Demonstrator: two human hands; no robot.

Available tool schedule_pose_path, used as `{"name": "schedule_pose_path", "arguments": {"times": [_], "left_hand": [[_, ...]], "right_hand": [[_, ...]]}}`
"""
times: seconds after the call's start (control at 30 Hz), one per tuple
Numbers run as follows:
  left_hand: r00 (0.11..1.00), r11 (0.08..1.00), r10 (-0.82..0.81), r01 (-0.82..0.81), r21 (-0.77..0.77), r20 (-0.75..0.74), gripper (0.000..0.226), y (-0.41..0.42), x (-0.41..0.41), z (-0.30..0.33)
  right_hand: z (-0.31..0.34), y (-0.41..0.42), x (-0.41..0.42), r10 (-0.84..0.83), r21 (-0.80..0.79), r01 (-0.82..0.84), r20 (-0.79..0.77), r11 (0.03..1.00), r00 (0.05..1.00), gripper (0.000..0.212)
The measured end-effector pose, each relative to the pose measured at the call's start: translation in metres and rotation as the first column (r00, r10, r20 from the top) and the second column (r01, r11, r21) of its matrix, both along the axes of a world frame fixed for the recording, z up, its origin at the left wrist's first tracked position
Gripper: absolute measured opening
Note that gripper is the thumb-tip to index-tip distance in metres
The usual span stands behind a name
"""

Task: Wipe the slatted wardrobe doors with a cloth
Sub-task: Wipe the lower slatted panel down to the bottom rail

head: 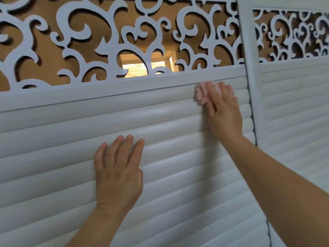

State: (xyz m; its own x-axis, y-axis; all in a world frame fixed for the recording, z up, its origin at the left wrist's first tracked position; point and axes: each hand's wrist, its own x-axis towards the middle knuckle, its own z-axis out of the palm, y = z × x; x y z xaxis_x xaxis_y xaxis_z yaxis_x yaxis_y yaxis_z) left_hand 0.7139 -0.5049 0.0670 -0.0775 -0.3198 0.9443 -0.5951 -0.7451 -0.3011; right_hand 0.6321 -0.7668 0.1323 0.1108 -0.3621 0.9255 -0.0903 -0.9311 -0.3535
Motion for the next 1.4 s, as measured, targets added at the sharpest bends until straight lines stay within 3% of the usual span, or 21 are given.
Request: {"name": "schedule_pose_path", "arguments": {"times": [0.17,0.33,0.53,0.7,0.8,0.87,0.93,1.03,1.1,1.27,1.4], "left_hand": [[1.000,1.000,-0.020,0.020,-0.005,-0.016,0.051,0.000,0.000,0.000],[0.992,0.997,-0.082,0.083,0.003,-0.094,0.057,0.001,-0.003,-0.009],[0.975,0.985,-0.146,0.159,0.067,-0.167,0.059,0.018,-0.005,-0.039],[0.963,0.990,-0.110,0.129,0.062,-0.244,0.060,0.038,-0.008,-0.062],[0.960,0.992,-0.064,0.091,0.087,-0.271,0.059,0.045,-0.009,-0.071],[0.961,0.992,-0.051,0.081,0.098,-0.273,0.058,0.047,-0.008,-0.075],[0.959,0.992,-0.056,0.084,0.091,-0.279,0.056,0.049,-0.008,-0.079],[0.954,0.994,-0.056,0.082,0.075,-0.293,0.056,0.048,-0.009,-0.083],[0.951,0.995,-0.066,0.087,0.057,-0.301,0.056,0.047,-0.010,-0.084],[0.958,0.995,-0.067,0.085,0.054,-0.277,0.059,0.047,-0.009,-0.083],[0.960,0.997,-0.061,0.070,0.024,-0.274,0.060,0.044,-0.011,-0.083]], "right_hand": [[-0.019,-0.034,-0.008,-0.038,0.270,0.004,0.120,0.963,0.992,0.043],[-0.057,0.005,0.011,-0.002,0.353,-0.089,0.248,0.931,0.969,0.040],[-0.105,0.101,0.036,0.139,0.005,-0.143,0.178,0.990,0.974,0.036],[-0.156,0.156,0.048,0.220,-0.381,-0.216,-0.034,0.899,0.975,0.044],[-0.171,0.128,0.038,0.169,-0.459,-0.192,-0.093,0.867,0.981,0.041],[-0.176,0.098,0.027,0.112,-0.347,-0.130,-0.071,0.929,0.991,0.036],[-0.180,0.070,0.017,0.113,-0.103,-0.115,-0.025,0.988,0.993,0.033],[-0.181,0.063,0.018,0.131,0.299,-0.165,0.132,0.940,0.983,0.033],[-0.175,0.084,0.026,0.099,0.374,-0.170,0.203,0.912,0.974,0.037],[-0.186,0.155,0.043,0.216,-0.100,-0.212,0.028,0.972,0.976,0.040],[-0.186,0.132,0.037,0.194,-0.263,-0.205,-0.065,0.943,0.979,0.042]]}}
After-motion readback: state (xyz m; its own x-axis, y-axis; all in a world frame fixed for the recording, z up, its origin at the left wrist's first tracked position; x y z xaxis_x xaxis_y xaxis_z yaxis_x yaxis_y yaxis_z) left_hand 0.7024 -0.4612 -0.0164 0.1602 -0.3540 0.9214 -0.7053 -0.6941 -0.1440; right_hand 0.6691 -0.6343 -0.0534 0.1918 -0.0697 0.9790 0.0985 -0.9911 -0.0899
